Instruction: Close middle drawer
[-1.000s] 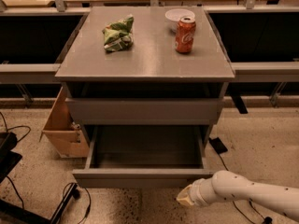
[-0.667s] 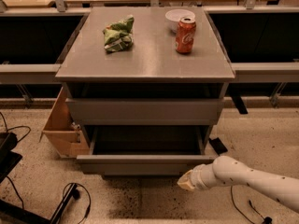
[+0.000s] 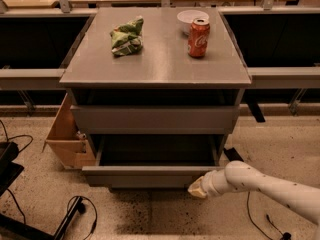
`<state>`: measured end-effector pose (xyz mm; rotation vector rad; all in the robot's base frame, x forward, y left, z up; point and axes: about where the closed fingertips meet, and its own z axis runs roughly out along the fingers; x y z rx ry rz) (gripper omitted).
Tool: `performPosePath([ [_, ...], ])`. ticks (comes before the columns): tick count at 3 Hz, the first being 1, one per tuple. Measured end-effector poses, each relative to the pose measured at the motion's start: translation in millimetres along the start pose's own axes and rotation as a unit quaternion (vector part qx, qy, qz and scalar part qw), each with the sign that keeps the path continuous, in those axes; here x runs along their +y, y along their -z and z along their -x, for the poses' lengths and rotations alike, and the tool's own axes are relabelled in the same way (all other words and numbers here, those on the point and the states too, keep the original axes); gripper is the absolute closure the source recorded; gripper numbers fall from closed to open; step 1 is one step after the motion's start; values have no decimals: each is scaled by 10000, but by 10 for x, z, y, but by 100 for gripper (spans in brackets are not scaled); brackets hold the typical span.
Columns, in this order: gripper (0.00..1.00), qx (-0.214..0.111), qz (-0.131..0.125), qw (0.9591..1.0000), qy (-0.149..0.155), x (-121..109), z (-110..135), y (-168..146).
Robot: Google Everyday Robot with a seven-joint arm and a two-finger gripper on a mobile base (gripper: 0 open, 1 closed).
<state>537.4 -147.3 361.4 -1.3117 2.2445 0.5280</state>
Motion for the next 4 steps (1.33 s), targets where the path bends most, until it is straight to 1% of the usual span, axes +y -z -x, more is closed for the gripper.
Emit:
performPosePath([
  [1,100,-20,120,9999,87,-156,18,-170],
  [2,100,-138,54,9998,116,-581,101,-303],
  [3,100,-156,35,9998,115,-617,102,-307],
  [4,81,-156,35,9998,115,-617,102,-307],
])
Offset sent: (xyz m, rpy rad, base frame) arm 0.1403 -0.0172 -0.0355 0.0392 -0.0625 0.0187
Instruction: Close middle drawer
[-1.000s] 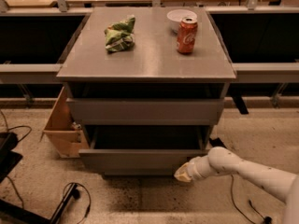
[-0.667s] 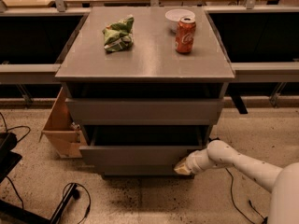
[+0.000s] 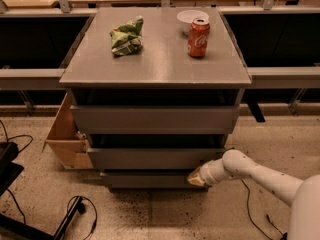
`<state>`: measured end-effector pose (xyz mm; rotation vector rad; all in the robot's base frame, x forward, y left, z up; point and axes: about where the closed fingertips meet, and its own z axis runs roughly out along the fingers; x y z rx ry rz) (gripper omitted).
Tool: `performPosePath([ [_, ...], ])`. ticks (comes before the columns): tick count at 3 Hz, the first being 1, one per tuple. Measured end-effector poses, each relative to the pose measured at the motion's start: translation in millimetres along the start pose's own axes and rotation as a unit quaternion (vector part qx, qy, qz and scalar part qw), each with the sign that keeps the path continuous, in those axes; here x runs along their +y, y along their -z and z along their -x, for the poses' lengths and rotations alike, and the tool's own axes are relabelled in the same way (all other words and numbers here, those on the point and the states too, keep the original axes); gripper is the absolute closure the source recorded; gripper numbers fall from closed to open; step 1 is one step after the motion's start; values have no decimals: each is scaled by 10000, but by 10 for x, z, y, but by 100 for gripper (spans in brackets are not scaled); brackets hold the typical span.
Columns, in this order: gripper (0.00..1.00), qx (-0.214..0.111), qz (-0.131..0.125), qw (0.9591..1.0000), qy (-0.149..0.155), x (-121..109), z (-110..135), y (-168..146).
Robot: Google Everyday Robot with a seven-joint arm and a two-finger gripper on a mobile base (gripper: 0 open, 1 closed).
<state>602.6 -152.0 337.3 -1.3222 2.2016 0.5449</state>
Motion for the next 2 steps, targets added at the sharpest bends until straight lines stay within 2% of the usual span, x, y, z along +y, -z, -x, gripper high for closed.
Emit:
performPosePath([
  [1,50,0,1,10000,0,0,0,-1],
  [2,27,0,1,10000,0,1,0,-1],
])
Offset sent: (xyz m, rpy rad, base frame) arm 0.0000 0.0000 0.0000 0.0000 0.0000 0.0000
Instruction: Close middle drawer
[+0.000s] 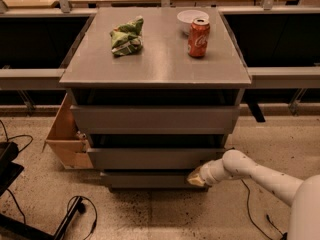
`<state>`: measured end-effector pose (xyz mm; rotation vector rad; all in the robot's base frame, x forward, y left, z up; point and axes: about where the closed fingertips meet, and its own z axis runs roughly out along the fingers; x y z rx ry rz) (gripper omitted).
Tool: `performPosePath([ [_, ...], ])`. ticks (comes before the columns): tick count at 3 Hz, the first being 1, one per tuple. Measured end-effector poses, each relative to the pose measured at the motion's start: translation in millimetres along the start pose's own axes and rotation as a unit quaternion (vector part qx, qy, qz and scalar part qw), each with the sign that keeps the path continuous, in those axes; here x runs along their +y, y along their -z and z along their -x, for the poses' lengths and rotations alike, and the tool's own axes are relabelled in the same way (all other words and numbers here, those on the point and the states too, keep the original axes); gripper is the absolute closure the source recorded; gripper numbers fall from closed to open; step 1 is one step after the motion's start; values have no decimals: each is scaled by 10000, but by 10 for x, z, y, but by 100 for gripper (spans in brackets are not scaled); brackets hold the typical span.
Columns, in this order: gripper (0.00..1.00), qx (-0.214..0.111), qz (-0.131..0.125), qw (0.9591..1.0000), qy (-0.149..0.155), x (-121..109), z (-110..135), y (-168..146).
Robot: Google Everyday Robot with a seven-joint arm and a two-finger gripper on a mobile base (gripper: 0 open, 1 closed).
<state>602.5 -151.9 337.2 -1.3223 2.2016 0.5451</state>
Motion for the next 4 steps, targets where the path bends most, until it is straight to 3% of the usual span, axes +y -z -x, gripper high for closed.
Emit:
performPosePath([
  [1,4,0,0,10000,0,0,0,0],
  [2,0,0,1,10000,0,1,0,-1],
  [4,4,74,95,9999,118,54,86,18],
])
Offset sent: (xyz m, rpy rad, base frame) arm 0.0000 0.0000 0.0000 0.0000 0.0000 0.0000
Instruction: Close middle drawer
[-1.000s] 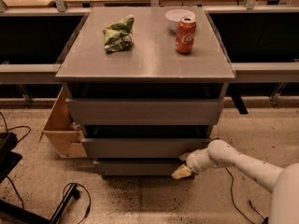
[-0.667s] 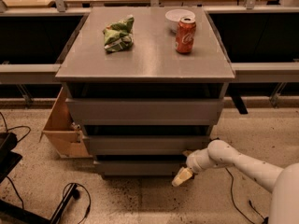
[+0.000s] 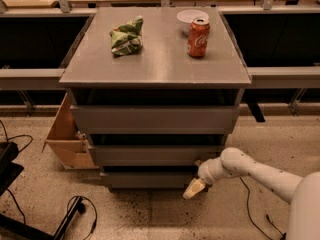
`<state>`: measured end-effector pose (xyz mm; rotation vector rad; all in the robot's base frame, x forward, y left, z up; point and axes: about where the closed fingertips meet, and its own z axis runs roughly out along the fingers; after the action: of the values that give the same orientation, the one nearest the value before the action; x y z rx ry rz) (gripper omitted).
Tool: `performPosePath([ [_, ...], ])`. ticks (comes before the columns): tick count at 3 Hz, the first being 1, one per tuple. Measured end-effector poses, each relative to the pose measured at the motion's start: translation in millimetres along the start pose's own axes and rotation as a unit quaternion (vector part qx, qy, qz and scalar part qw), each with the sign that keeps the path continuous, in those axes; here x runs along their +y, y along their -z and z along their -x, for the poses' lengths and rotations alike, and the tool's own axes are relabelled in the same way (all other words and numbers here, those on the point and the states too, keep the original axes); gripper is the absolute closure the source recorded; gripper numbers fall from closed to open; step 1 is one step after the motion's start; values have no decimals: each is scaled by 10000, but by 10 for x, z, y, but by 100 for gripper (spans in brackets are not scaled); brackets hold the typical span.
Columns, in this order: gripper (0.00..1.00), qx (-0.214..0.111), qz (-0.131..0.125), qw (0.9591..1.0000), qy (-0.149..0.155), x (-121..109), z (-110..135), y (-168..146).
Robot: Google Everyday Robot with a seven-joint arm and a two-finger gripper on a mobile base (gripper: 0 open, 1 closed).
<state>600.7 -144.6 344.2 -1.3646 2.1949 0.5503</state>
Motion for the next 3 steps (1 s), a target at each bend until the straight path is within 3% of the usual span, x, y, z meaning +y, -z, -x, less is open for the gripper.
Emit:
performPosePath([
  [1,27,130,55,9997,187,83,107,89],
  [2,50,253,-74,9988,410,292,115,450],
  [3,73,679,-56,9961,560,718,-93,997],
])
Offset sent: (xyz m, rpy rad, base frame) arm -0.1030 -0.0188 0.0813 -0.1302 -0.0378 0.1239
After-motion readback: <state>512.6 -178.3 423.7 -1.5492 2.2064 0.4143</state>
